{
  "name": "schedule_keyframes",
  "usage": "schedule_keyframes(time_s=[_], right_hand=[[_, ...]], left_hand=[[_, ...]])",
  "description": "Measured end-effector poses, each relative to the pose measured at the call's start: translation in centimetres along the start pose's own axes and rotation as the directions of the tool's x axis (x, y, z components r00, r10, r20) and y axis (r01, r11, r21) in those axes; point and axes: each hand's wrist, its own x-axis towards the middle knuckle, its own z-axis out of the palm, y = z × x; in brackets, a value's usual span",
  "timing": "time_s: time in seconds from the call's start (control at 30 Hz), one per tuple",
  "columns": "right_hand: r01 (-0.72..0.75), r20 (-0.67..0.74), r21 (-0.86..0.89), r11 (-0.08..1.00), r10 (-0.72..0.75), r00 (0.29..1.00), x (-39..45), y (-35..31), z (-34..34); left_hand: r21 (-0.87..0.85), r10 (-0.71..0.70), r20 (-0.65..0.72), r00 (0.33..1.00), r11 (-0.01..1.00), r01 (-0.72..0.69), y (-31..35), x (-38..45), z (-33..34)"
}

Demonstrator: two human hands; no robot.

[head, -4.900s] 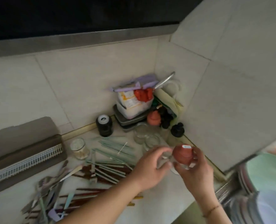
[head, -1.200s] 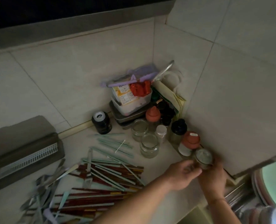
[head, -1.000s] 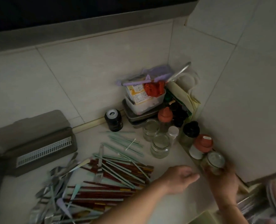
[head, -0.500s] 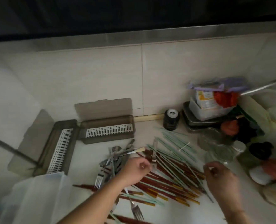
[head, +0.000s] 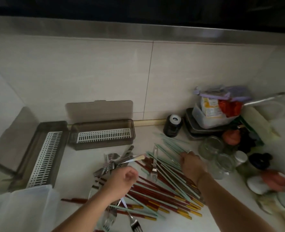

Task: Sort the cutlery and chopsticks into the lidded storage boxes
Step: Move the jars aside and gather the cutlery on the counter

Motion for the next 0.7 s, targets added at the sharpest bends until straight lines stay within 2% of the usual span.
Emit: schedule_keyframes(time_s=[0.17,0.27,0.37,0.53,0.7], right_hand=[[0.014,-0.024,-0.009,1.0,-0.014,1.0,0.8,0.7,0.1],[0.027,-0.007,-0.07,0.997,-0.028,1.0,1.7,1.3,0.3],[0.019,-0.017,-0.02,1.0,-0.02,1.0,2.0,2.4,0.3],[0.11,-0.234,0.319,0.941,-0.035,0.972,-0.6,3.8,0.1],[0.243,-0.189,0.382,0.892,-0.182,0.965,-3.0,3.9,1.6]], left_hand=[[0.138,0.101,-0.01,0.995,0.986,-0.099,3.4,3.2,3.5],[0.212,0.188,0.024,0.982,0.959,-0.189,6.1,5.8,6.0],[0.343,0.267,0.006,0.964,0.905,-0.253,8.1,8.5,8.0],[0.585,0.182,-0.045,0.982,0.802,-0.122,9.3,11.6,9.9],[0.598,0.089,-0.093,0.992,0.801,-0.016,8.9,12.4,11.0]])
